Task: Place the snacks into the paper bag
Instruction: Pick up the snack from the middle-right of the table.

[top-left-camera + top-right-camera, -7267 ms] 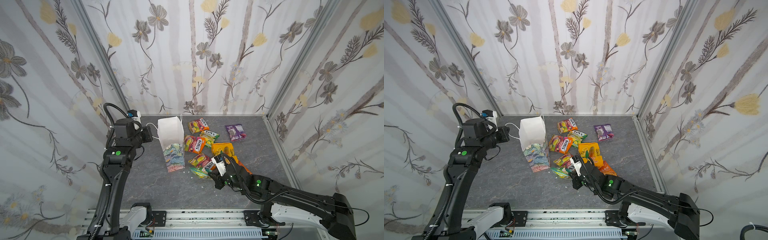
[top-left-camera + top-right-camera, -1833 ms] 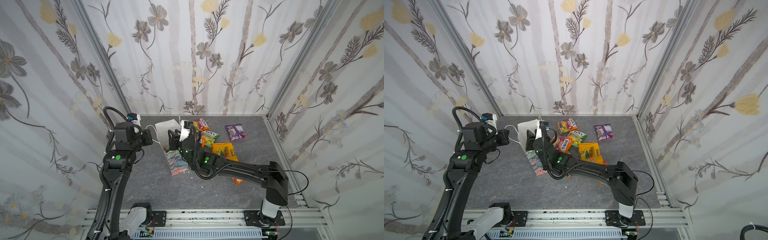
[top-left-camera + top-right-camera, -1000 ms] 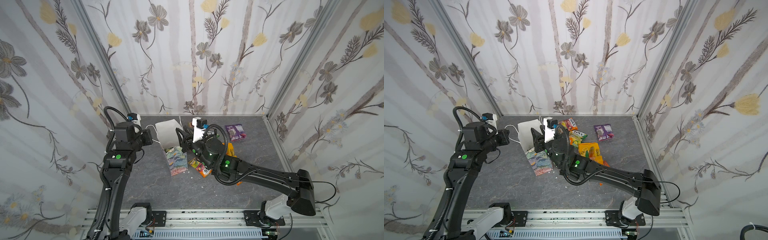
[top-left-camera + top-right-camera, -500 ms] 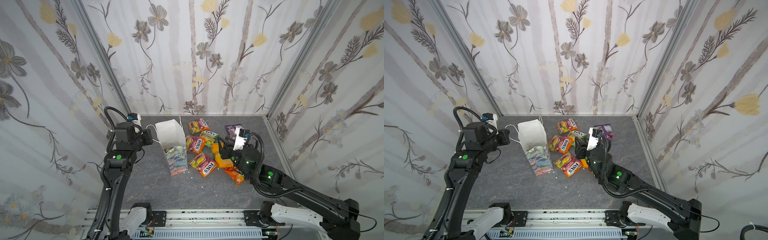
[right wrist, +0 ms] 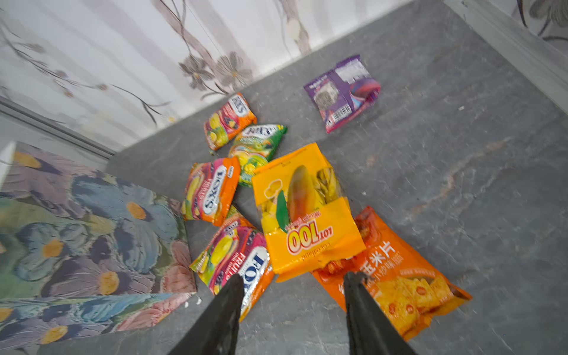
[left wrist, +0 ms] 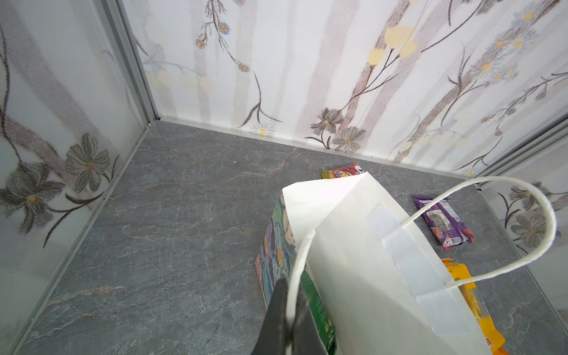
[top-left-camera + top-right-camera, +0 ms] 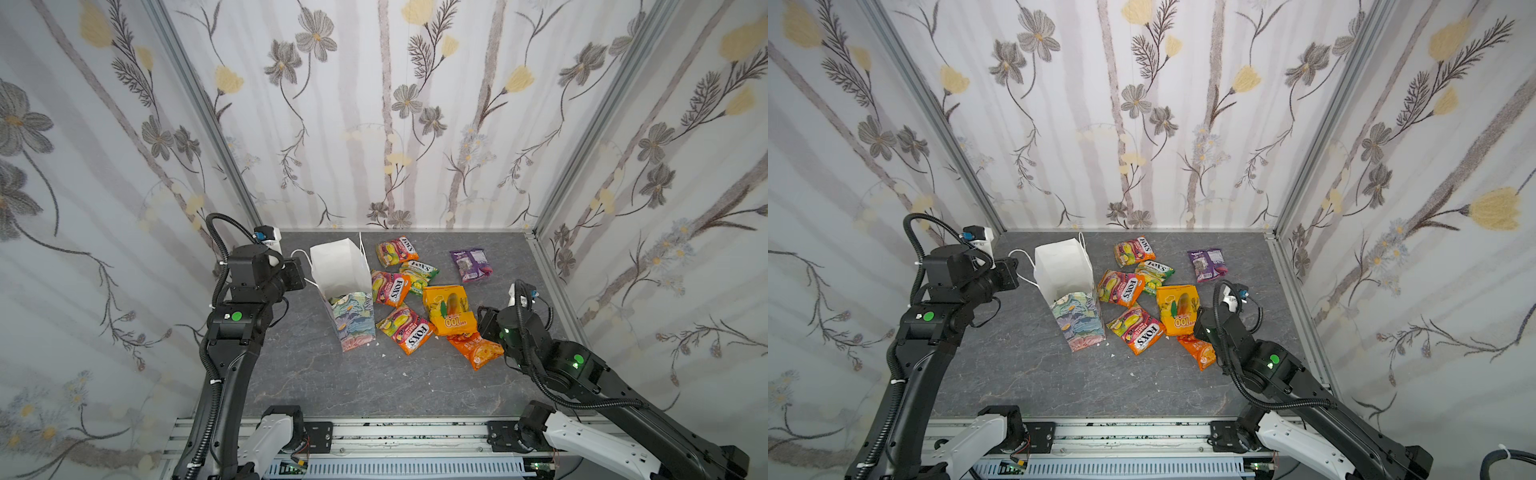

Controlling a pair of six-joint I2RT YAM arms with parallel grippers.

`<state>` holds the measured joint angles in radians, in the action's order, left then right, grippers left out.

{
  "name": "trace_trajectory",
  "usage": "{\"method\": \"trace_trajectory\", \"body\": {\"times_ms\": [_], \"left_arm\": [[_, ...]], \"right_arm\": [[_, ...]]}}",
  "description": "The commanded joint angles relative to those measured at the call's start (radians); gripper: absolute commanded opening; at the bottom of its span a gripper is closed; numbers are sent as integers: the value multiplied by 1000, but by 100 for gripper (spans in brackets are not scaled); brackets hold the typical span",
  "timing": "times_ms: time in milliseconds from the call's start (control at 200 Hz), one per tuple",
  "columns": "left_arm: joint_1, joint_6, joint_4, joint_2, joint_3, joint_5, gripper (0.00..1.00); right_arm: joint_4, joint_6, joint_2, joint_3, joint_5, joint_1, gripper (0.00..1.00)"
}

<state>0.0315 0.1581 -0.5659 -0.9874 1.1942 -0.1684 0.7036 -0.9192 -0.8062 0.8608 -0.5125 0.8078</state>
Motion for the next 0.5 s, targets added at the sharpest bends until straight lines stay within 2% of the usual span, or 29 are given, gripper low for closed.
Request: {"method": "trace_trajectory", "body": {"times_ms": [0,140,330,495], "left_arm": [[1,-7,12,2,11,6,1],[0,-15,-5,2,21,30,1],[2,-12,7,23,0,29,1],[5,-14,11,42,-12,34,2]], "right_arm": [[146,-67,-37,-11,123,-35,56],[152,-64,-68,-46,244,-93,58],[136,-101,-40,-100,309,-138,58],[130,-109,-56,-207,358,-145,60]]}}
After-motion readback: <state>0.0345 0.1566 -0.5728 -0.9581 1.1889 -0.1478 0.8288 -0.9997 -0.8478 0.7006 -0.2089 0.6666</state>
